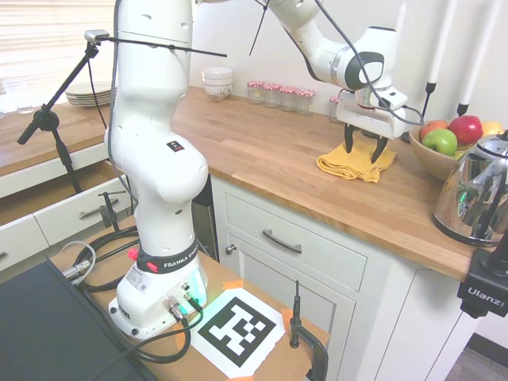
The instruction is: Wipe the counter
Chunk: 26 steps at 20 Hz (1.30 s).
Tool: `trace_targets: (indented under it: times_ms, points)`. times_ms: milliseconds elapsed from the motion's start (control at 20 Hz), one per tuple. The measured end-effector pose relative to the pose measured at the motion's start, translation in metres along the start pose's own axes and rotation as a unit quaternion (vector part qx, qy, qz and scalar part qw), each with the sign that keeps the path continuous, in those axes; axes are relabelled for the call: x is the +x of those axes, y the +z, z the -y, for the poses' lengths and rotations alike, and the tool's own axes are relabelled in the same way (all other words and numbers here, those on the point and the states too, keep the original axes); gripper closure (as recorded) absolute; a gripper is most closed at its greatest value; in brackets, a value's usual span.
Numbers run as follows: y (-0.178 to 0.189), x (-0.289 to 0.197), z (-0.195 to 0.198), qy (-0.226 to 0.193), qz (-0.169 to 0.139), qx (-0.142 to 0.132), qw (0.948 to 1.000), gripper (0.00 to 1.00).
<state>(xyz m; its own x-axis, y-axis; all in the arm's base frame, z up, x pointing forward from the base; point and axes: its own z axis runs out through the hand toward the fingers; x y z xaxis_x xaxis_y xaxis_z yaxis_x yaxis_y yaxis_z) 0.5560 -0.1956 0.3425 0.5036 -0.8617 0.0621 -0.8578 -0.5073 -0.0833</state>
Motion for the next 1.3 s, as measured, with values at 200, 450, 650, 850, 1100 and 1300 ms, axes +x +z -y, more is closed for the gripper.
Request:
trace_targets:
  times_ms: [200, 450, 650, 850, 1100, 1300]
  points:
    - [0.005, 0.002, -0.003, 0.003, 0.006, 0.002, 1.0, 1.0]
    - [0.009, 0.005, -0.007, 0.005, 0.016, 0.009, 0.9998, 1.0]
    - [0.012, 0.004, -0.011, 0.003, 0.012, 0.015, 0.9998, 1.0]
    - [0.012, 0.0, -0.016, 0.004, 0.006, 0.02, 0.9998, 1.0]
    - [0.011, -0.005, -0.015, 0.001, 0.008, 0.02, 0.9998, 1.0]
    - [0.011, -0.008, -0.013, -0.001, 0.009, 0.02, 0.9998, 1.0]
